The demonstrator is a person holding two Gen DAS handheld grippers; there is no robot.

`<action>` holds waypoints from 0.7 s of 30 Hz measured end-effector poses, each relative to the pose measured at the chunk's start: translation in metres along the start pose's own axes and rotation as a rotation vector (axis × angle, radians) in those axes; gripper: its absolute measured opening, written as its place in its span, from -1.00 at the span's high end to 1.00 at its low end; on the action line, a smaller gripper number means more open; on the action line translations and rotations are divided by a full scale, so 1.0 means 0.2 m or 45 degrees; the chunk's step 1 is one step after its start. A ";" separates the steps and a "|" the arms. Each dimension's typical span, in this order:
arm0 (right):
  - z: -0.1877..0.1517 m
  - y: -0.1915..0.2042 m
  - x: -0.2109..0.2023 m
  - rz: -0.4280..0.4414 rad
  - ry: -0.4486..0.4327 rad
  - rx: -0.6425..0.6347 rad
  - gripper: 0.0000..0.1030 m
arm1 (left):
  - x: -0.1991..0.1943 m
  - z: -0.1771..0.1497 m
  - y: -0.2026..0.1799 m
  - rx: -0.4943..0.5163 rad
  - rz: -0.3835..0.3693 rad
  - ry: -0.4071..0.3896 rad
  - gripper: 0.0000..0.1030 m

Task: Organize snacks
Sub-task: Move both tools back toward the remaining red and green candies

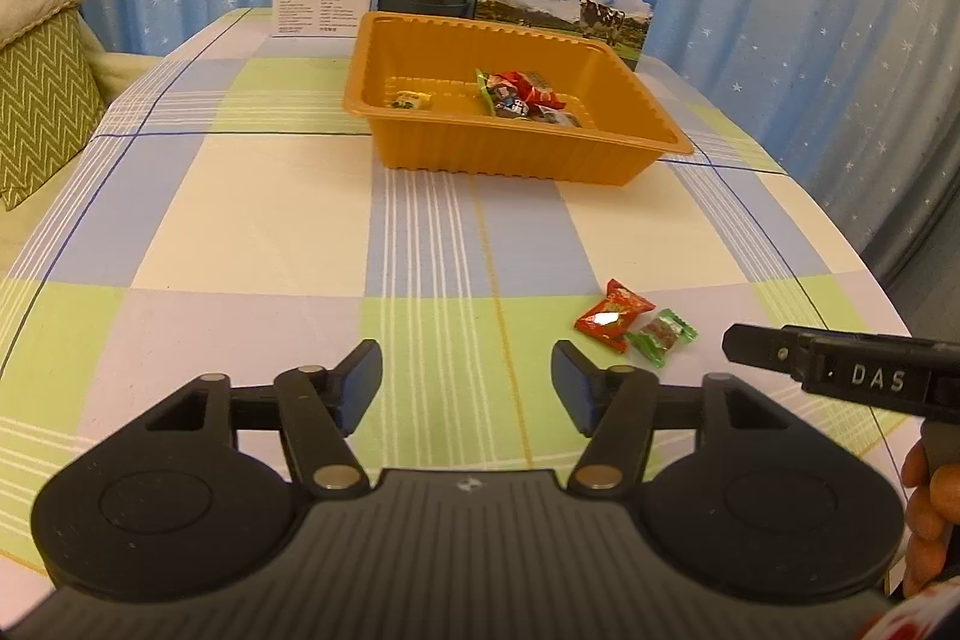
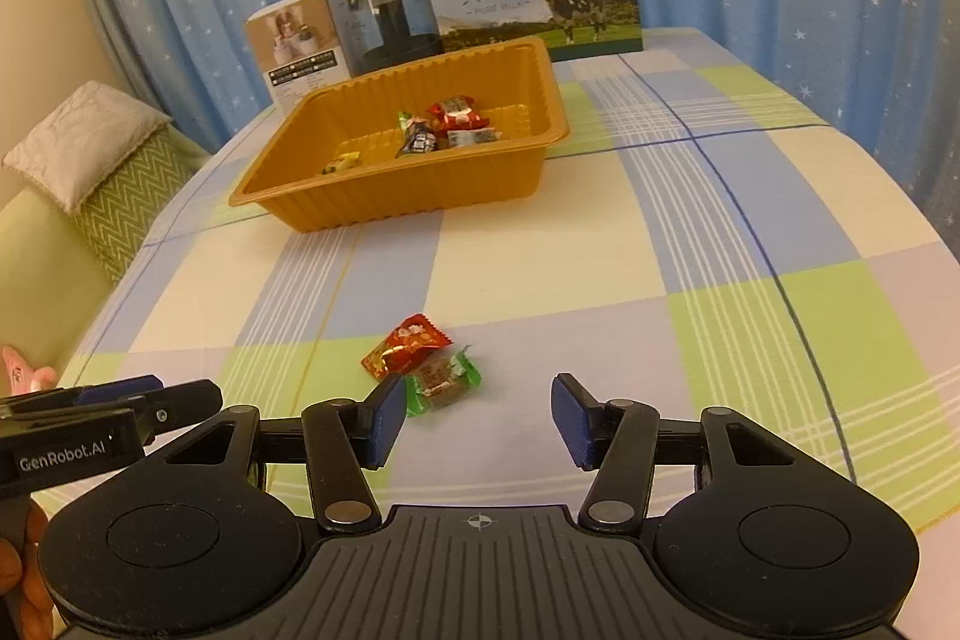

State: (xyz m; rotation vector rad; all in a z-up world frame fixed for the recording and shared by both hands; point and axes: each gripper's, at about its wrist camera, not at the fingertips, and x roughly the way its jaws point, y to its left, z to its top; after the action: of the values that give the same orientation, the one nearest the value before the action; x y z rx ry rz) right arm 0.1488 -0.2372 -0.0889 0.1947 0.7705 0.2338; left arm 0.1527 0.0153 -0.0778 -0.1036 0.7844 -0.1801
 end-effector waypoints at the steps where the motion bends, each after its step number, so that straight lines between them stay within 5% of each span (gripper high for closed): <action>1: 0.00 0.01 0.01 0.004 0.008 -0.019 -0.05 | 0.00 0.00 0.00 0.001 0.001 0.003 -0.16; 21: -0.08 0.14 0.22 -0.008 0.017 -0.437 -0.05 | 0.08 0.04 0.04 -0.052 -0.009 0.040 -0.26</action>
State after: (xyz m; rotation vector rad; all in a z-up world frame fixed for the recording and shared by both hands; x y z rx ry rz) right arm 0.1641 -0.1967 -0.1222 -0.1339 0.7321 0.3570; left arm 0.1698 0.0212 -0.0842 -0.1426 0.8193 -0.1727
